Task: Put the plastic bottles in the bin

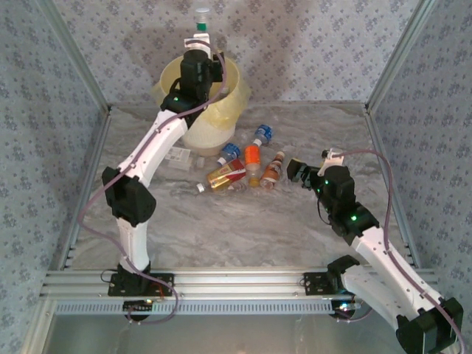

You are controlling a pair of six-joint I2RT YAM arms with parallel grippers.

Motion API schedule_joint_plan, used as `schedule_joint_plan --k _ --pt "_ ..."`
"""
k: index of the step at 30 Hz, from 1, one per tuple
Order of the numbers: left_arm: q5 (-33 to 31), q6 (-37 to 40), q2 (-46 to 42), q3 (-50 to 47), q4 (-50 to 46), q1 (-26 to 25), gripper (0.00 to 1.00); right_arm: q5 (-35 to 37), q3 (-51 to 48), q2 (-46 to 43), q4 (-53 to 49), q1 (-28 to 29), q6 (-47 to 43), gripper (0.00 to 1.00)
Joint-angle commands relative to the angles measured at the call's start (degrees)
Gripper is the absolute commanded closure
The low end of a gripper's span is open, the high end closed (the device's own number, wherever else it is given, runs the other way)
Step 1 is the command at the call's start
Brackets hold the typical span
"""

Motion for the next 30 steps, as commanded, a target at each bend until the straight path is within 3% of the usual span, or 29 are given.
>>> schedule_joint_plan --k 1,4,8,11,13,19,30 --pt "-5.41 -0.9 2.7 2.17 0.68 1.26 0.6 0.75 0.67 -1.38 -1.93 -0.32 0.78 0.0" --pt "-9.01 1.03 5.11 2.21 4.26 1.85 0.58 0.76 1.34 -1.51 -2.96 -0.28 0.74 0.0" --pt "-7.77 0.05 10.55 9.05 2.17 3.36 0.49 1.03 2.32 -1.71 -5.58 -0.36 0.25 0.0" --pt "-8.52 0.07 15.38 19.14 -6.14 3.3 0.16 1.93 2.07 -2.25 -6.47 -0.36 0.08 0.0" --pt "-8.23 0.07 16.07 22.23 -9.45 3.12 0.04 2.53 1.65 -2.69 -6.29 -0.34 0.08 0.0" --pt "-4.77 -1.71 10.76 17.0 -10.01 2.77 0.02 2.73 0.65 -2.63 -4.67 -0.45 0.08 0.0" --pt "3.07 -7.84 -6.38 -6.68 -1.58 2.86 0.02 1.66 -0.03 -2.39 -3.52 -0.59 -0.01 0.0"
